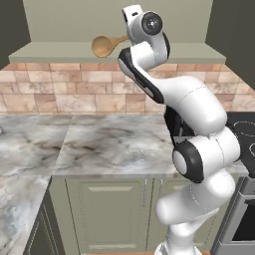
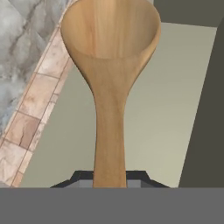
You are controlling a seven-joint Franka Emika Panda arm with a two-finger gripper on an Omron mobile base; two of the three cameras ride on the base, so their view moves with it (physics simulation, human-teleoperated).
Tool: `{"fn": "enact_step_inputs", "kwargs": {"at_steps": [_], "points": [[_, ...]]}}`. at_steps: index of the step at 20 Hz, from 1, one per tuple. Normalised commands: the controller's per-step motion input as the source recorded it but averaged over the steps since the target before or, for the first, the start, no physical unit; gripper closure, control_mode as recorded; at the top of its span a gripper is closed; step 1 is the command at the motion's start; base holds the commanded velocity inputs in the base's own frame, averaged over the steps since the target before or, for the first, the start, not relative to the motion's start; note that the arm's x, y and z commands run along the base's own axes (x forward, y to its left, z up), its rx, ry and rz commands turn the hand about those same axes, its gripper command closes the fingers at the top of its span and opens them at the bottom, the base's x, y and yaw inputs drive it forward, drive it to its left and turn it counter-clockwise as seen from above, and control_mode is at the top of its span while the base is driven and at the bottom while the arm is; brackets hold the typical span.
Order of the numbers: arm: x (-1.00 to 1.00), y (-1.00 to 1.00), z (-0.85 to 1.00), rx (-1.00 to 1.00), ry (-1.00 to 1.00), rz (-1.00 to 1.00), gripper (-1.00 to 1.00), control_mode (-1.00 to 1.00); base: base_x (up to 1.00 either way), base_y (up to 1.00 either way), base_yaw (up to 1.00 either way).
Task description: Organize the utensils by type. Pick up the wooden spoons from the counter and place them in the open cabinet. Then pick up the metallic utensils from the counter and place them in the open drawer.
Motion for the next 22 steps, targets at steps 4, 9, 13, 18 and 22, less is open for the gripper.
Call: {"fn": "enact_step_inputs", "kwargs": {"at_steps": [4, 9, 13, 18, 22], "points": [[0.14, -0.07, -0.05, 0.00, 0.00, 0.00, 1.00, -1.00, 0.00, 0.00, 0.00], [0.12, -0.10, -0.15, 0.00, 0.00, 0.00, 1.00, -1.00, 0.00, 0.00, 0.00], [0.28, -0.09, -0.11, 0.00, 0.02, 0.00, 1.00, -1.00, 0.00, 0.00, 0.00], [0.31, -0.05, -0.03, 0.00, 0.02, 0.00, 1.00, -1.00, 0.00, 0.00, 0.00], [0.33, -0.06, 0.00, 0.01, 0.00, 0.00, 1.00, -1.00, 0.00, 0.00, 0.00]]}}
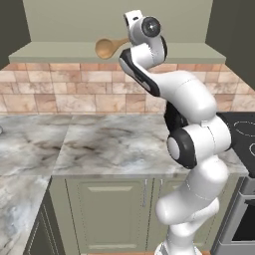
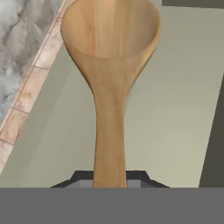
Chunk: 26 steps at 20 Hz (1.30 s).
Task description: Organize the utensils by type. Pick up the wooden spoons from the counter and place them in the open cabinet. Then pick up the metallic utensils from the counter and place them in the open drawer.
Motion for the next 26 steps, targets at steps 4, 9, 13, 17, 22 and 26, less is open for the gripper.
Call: {"fn": "enact_step_inputs", "kwargs": {"at_steps": [4, 9, 13, 17, 22, 26], "points": [[0.24, -0.02, 0.00, 0.08, 0.01, 0.00, 1.00, -1.00, 0.00, 0.00, 0.00], [0.12, 0.00, 0.00, 0.10, 0.01, 0.00, 1.00, -1.00, 0.00, 0.00, 0.00], [0.17, -0.02, -0.01, 0.09, 0.01, 0.00, 1.00, -1.00, 0.00, 0.00, 0.00], [0.20, -0.02, -0.03, 0.03, 0.00, 0.00, 1.00, -1.00, 0.00, 0.00, 0.00], [0.16, 0.00, -0.13, 0.02, 0.00, 0.00, 1.00, -1.00, 0.00, 0.00, 0.00], [0.19, 0.00, -0.05, 0.09, 0.06, 0.01, 1.00, -1.00, 0.00, 0.00, 0.00]]}}
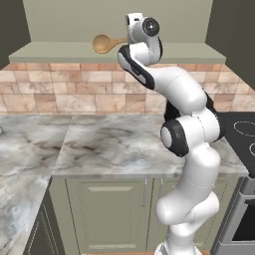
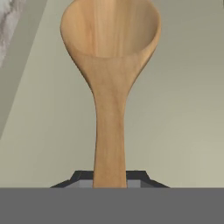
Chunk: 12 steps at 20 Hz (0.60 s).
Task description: Organize the utensils by type. Pick up the wooden spoons from the counter and place them in the open cabinet. Then pick up the metallic utensils from the counter and place them in the open drawer.
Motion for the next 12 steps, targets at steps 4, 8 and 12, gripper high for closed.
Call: {"fn": "enact_step_inputs", "kwargs": {"at_steps": [4, 8, 12], "points": [[0.20, 0.00, -0.06, 0.11, 0.06, 0.02, 1.00, -1.00, 0.00, 0.00, 0.00], [0.28, -0.01, -0.04, 0.10, 0.11, 0.02, 1.00, -1.00, 0.00, 0.00, 0.00], [0.35, 0.00, 0.00, 0.05, 0.08, 0.04, 1.00, -1.00, 0.00, 0.00, 0.00]]}}
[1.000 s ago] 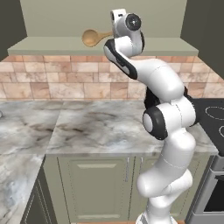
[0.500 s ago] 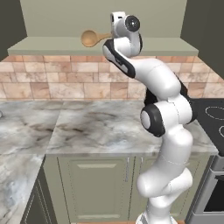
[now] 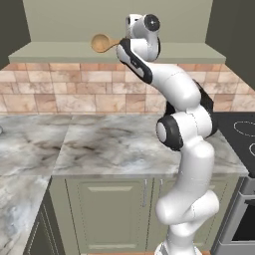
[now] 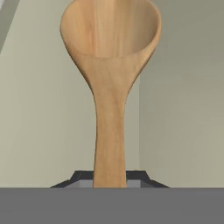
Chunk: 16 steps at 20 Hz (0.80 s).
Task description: Organize the utensils by type. Pick up the wooden spoons from the counter and place them in the open cabinet. Then pick up the metallic utensils from the counter and place them in the open drawer.
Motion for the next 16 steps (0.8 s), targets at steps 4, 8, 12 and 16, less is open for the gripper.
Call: {"fn": "enact_step_inputs", "kwargs": {"at_steps": [4, 8, 12, 16], "points": [[0.40, 0.00, 0.00, 0.01, 0.01, 0.06, 1.00, -1.00, 0.00, 0.00, 0.00], [0.33, 0.00, -0.05, 0.00, 0.00, 0.06, 1.00, -1.00, 0.00, 0.00, 0.00], [0.27, 0.00, -0.10, 0.00, 0.00, 0.05, 1.00, -1.00, 0.00, 0.00, 0.00], [0.28, 0.00, -0.14, 0.00, 0.00, 0.03, 1.00, -1.00, 0.00, 0.00, 0.00]]}}
